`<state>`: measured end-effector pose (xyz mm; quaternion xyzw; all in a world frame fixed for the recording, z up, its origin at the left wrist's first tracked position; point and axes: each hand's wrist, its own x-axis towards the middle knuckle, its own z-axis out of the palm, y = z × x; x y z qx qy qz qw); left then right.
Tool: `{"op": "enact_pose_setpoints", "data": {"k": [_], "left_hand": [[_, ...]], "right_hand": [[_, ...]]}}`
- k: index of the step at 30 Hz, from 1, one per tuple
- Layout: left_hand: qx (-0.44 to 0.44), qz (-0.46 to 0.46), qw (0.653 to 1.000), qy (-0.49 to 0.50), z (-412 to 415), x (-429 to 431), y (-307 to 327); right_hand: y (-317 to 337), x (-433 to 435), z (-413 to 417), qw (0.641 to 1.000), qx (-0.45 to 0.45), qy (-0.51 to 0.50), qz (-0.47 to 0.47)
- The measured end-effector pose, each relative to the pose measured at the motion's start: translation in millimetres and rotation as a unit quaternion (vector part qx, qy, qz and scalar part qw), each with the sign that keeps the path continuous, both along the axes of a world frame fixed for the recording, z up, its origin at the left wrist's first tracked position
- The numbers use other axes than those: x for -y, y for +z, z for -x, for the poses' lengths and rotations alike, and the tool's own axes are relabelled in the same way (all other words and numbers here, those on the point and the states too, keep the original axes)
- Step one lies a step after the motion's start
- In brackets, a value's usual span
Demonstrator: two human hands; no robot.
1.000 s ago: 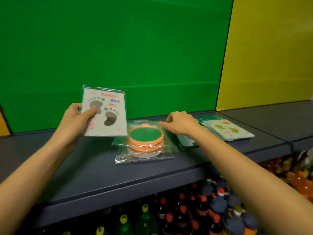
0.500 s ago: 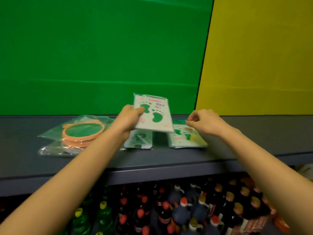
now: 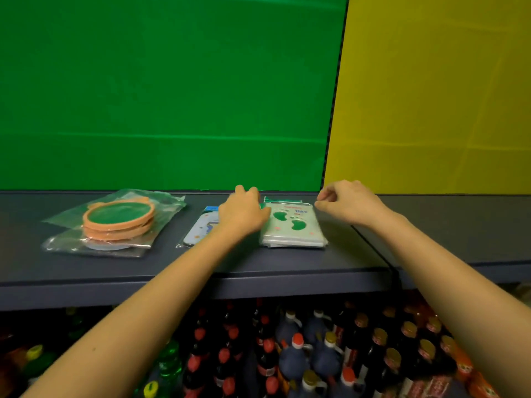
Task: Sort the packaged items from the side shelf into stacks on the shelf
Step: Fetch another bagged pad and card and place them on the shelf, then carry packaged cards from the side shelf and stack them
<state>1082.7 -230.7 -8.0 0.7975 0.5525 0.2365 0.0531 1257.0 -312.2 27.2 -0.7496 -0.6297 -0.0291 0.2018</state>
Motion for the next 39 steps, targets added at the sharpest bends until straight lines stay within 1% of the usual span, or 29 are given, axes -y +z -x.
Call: {"op": "enact_pose_setpoints", "data": {"k": [2, 3, 7, 10, 14, 17, 21, 25, 28, 31, 34, 39], "left_hand": [[-0.068, -0.106, 0.992, 0.021, 25, 0, 4], [-0.087, -0.136, 0.986, 0.028, 41, 0, 6], [-0.123, -0.183, 0.971, 0.095, 123, 2, 16], [-0.132, -0.186, 0.96, 0.164, 196, 13, 22], [-0.105, -0.177, 0.947, 0.246, 290, 40, 23], [-0.103, -0.162, 0.936, 0.295, 350, 62, 21], [-0.105, -0.141, 0.922, 0.344, 423, 85, 16], [-0.103, -0.139, 0.91, 0.377, 497, 97, 11], [-0.126, -0.124, 0.904, 0.39, 551, 103, 12], [-0.16, -0.105, 0.904, 0.382, 605, 107, 11], [-0.184, -0.114, 0.901, 0.377, 655, 113, 8], [-0.17, -0.11, 0.901, 0.383, 719, 112, 4]], "right_hand": [[2, -10, 16, 0.999, 0.004, 0.031, -0.007], [3, -16, 26, 0.999, 0.004, 0.049, -0.012], [11, -41, 86, 0.99, 0.005, 0.137, -0.02], [17, -61, 149, 0.975, 0.008, 0.222, -0.028], [20, -75, 242, 0.944, 0.013, 0.328, -0.042], [17, -76, 307, 0.921, 0.025, 0.385, -0.05], [11, -76, 387, 0.896, 0.046, 0.439, -0.037], [7, -81, 464, 0.881, 0.052, 0.469, -0.029], [1, -86, 523, 0.88, 0.059, 0.472, -0.023], [-6, -92, 580, 0.884, 0.077, 0.46, -0.014], [-15, -102, 635, 0.891, 0.08, 0.446, -0.008], [-27, -124, 706, 0.902, 0.083, 0.423, 0.024]]}}
